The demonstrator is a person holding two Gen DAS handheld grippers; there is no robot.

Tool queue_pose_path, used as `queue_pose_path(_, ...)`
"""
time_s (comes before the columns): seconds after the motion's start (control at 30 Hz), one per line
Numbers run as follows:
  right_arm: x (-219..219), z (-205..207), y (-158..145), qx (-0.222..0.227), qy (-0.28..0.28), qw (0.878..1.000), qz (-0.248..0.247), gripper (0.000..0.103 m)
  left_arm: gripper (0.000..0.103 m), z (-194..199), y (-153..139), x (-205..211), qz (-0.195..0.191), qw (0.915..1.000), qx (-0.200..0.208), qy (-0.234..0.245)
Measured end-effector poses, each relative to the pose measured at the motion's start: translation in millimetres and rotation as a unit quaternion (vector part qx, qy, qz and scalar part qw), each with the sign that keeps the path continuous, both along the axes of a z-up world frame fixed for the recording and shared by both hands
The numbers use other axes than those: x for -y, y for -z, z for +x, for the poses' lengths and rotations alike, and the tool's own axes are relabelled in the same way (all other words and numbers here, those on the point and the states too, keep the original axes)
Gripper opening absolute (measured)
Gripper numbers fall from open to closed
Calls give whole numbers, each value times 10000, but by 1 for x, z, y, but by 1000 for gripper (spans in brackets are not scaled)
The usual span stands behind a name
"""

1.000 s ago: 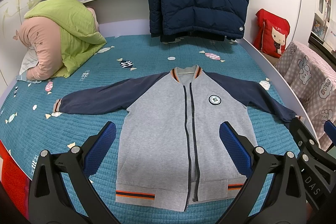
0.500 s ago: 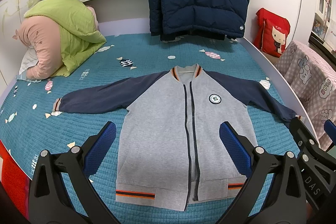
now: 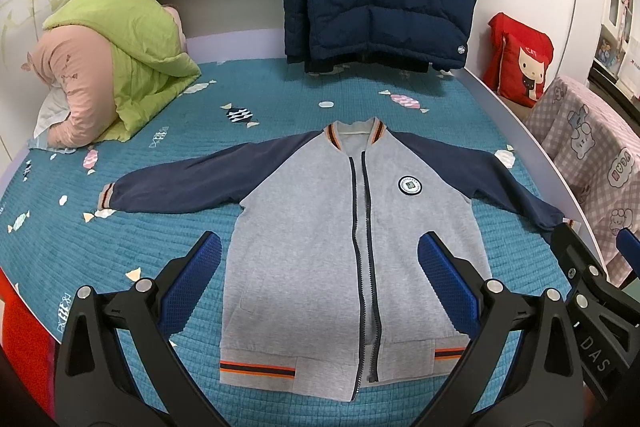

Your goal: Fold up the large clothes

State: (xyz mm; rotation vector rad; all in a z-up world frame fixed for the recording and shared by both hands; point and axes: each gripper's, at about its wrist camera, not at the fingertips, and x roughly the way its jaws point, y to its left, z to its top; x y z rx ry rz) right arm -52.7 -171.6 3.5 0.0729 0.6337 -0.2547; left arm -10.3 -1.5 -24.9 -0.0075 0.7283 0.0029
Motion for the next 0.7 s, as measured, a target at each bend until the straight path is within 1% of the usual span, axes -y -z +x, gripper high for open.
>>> queue_pose_path(0.13,-4,2,2,-85,-62,9999,-24,96,98,-8,16,-4,-73,9999,-101,-26)
queue_pose_path(0.27,-16,11,0,-163,-138,9997,-95,96,98,-12,24,-13,-158,9996,-211,-98)
queue_pose_path(0.37,-25,15,-1,-188,-187,9995,-151,96,98,-13,24,-21,-231,9992,-262,-167)
queue_pose_path(0.43,-32,18,-1,-215,-219,9994,-184,96,98,-7,19,-28,-264,9989,-318,-208)
queue_pose_path(0.57,-49,29,-1,-325,-309,9988,-199,96,98,-11,20,-42,-318,9982,-427,-293)
queue_pose_path(0.7,-68,40,0,-418,-424,9980,-189,96,98,-1,16,-66,-453,9964,-590,-396)
